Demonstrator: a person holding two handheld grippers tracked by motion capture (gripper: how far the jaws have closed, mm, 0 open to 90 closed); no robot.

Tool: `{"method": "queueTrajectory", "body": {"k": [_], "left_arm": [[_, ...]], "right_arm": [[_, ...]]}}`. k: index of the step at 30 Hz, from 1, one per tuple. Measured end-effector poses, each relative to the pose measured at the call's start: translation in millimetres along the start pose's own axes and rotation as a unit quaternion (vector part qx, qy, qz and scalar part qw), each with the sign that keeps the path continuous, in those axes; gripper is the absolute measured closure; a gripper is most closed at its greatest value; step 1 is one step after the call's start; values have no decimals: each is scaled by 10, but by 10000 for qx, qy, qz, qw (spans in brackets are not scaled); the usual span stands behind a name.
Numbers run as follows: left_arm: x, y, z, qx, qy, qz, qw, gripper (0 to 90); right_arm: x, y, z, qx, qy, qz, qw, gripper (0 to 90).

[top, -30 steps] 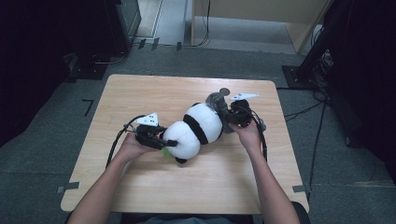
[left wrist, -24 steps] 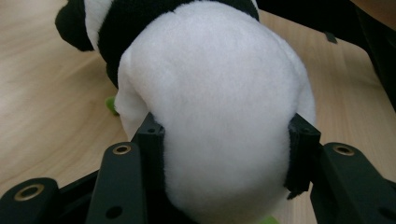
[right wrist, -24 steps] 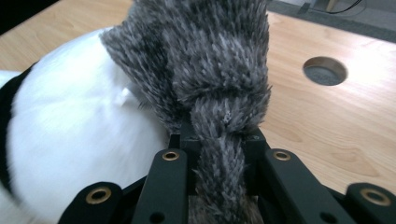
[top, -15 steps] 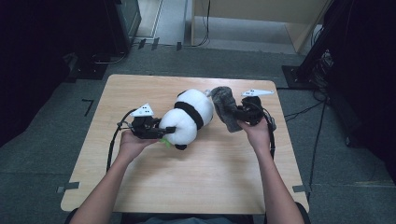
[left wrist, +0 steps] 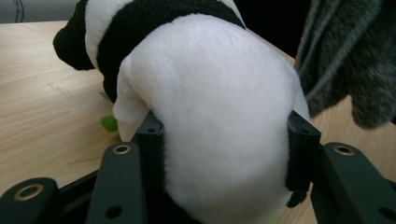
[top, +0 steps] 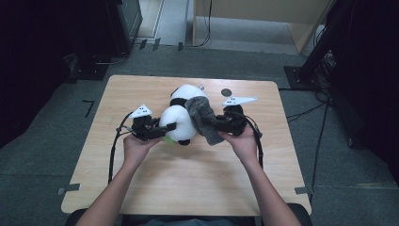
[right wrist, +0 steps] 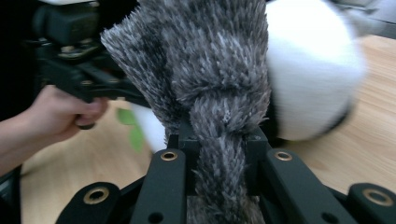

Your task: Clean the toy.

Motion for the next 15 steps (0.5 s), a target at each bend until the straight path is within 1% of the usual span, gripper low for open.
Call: {"method": "queueTrajectory", "body": {"k": [2,4,8,10,13,15], "left_arm": [[11,2,-23,-43,-46,-49,10000,467],[21,3,-47,-86,-96,-79,9999,468],[37,3,-88,-194,-89,-142,9997,465],[47,-2,-112,-208,-103,-188,9996,465],[53,-8,-134,-198,-128,-192,9995,465],[49,-8,-134,-242,-135,-177,9995,465]], "right_arm": [[56,-6,106,-87,-75,22,9999,766],[121,4,179,-150,-127,67,9998,764],[230,41,257,-158,-201,110,9996,761],[272,56,294,-166,-246,121,9995,760],[350,94,359,-309,-230,215,9990,752],[399,121,399,-433,-180,267,9985,749]]}}
Point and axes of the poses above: each handheld gripper's, and its own axes: x roughly forward along the jaws, y roughly out of its underside, z roughly to its left, the point moved 8 cm from there along x, roughly forward along the jaws, and after that the axes turned 8 degrees about z, right-handed, at the moved point
